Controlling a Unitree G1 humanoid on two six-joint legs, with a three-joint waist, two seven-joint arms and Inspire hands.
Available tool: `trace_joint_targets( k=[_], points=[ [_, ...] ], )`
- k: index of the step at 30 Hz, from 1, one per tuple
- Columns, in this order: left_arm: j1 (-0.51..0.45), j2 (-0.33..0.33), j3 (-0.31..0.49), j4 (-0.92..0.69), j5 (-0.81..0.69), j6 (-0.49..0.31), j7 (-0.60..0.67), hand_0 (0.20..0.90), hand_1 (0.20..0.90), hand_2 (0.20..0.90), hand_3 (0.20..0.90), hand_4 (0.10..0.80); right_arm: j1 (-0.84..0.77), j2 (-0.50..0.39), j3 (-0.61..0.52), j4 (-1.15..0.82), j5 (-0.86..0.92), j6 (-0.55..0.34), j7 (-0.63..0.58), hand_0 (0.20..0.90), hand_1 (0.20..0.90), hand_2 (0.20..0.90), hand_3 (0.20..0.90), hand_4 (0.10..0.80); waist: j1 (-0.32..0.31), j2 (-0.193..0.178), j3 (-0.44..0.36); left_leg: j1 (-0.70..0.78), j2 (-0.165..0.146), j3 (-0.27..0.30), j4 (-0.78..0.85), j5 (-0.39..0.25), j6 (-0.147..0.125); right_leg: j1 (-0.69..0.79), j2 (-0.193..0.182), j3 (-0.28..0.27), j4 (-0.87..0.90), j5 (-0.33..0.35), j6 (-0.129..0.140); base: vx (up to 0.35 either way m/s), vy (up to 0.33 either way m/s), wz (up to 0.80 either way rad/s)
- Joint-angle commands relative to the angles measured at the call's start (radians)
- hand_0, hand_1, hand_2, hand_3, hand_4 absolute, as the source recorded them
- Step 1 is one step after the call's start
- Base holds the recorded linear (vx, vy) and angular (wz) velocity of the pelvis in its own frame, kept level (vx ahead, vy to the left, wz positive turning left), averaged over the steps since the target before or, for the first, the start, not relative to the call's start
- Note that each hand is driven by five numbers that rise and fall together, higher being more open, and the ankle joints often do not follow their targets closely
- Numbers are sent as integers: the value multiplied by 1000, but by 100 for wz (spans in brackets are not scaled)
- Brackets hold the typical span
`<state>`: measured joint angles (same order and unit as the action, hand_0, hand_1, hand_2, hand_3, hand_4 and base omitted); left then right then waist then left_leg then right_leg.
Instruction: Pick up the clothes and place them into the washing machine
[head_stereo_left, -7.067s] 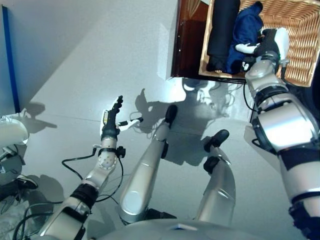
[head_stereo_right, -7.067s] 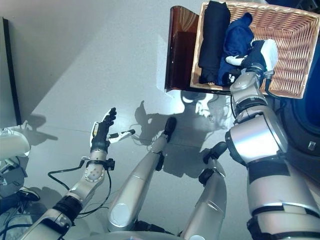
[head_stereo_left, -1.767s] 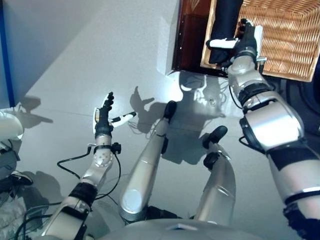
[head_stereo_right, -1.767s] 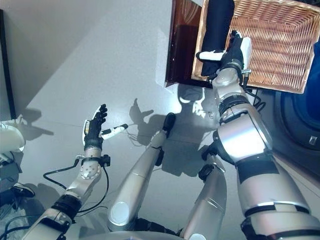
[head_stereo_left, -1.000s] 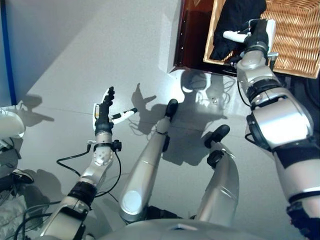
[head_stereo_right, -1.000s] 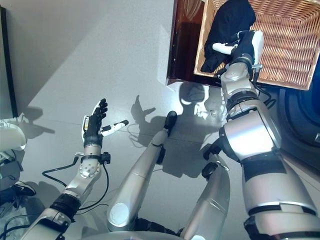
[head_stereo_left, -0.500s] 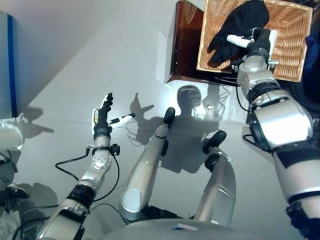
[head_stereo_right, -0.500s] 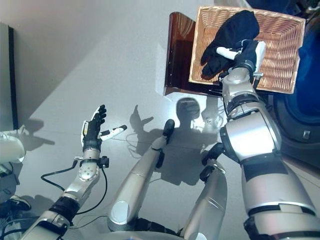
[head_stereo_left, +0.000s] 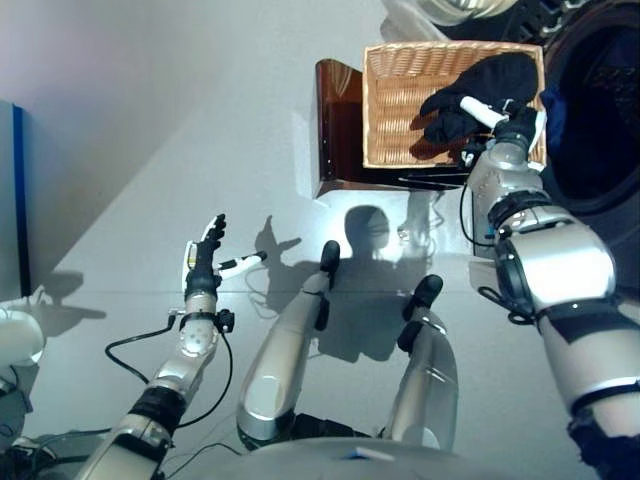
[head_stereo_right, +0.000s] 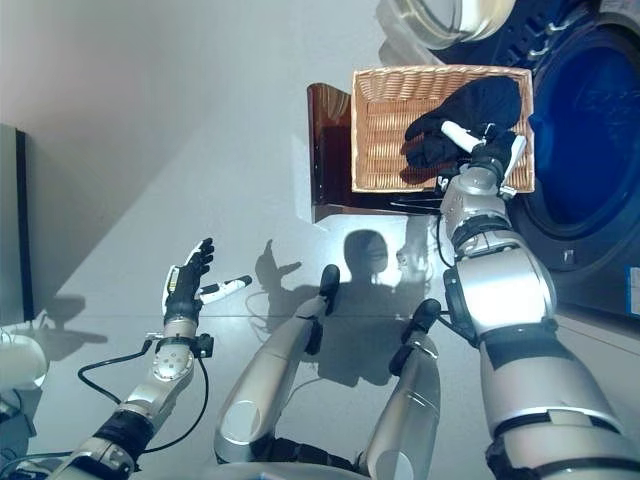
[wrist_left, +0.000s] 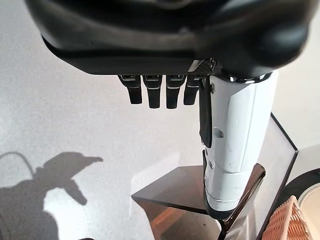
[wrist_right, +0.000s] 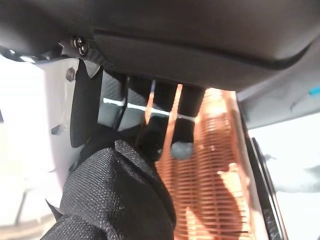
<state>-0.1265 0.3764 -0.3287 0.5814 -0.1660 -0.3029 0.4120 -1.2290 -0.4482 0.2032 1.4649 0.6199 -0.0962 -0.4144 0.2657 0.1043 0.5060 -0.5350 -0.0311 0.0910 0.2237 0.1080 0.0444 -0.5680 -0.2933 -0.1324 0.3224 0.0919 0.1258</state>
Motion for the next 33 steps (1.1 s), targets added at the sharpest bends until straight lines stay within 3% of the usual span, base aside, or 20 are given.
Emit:
trace_joint_targets(
  k=[1,8,12,18,28,33],
  points=[
    [53,26,8,6,3,-36,4,900,900,900,900,800,64,-26,-6,-161,92,-155,-3,200,200,200,200,300,-16,38,-101,-97,18,13,60,-61,-69,18,-2,11,-17,-60,-21,35,2,-19],
    [46,4,-23,50,1,-35,-8,900,900,900,900,800,157,45,-123,-232,260,-241,13,200,200,200,200,300,-25,71,-122,-60,17,14,43,-54,-72,47,-2,18,-16,-73,-20,15,-3,-6],
    [52,-15,-49,74,5,-37,-14,900,900,900,900,800,237,117,-252,-314,407,-340,35,200,200,200,200,300,-36,118,-141,-35,13,18,34,-55,-69,55,0,31,-8,-86,-18,24,18,-4],
    [78,-34,-79,78,7,-35,-41,900,900,900,900,800,301,183,-360,-351,563,-409,81,200,200,200,200,300,-36,165,-169,-13,14,21,18,-53,-66,56,2,43,1,-104,-16,23,6,-10],
    [111,-56,-105,93,-13,-36,-62,900,900,900,900,800,319,183,-350,-354,561,-413,77,200,200,200,200,300,-51,197,-174,6,31,25,7,-45,-74,42,23,62,42,-137,-29,17,-23,-6],
    [133,-44,-98,56,-38,-46,-69,900,900,900,900,800,214,94,-314,-365,512,-405,44,200,200,200,200,300,-41,203,-177,11,42,20,-23,-21,-89,26,39,56,50,-149,-38,19,-62,-5]
  ],
)
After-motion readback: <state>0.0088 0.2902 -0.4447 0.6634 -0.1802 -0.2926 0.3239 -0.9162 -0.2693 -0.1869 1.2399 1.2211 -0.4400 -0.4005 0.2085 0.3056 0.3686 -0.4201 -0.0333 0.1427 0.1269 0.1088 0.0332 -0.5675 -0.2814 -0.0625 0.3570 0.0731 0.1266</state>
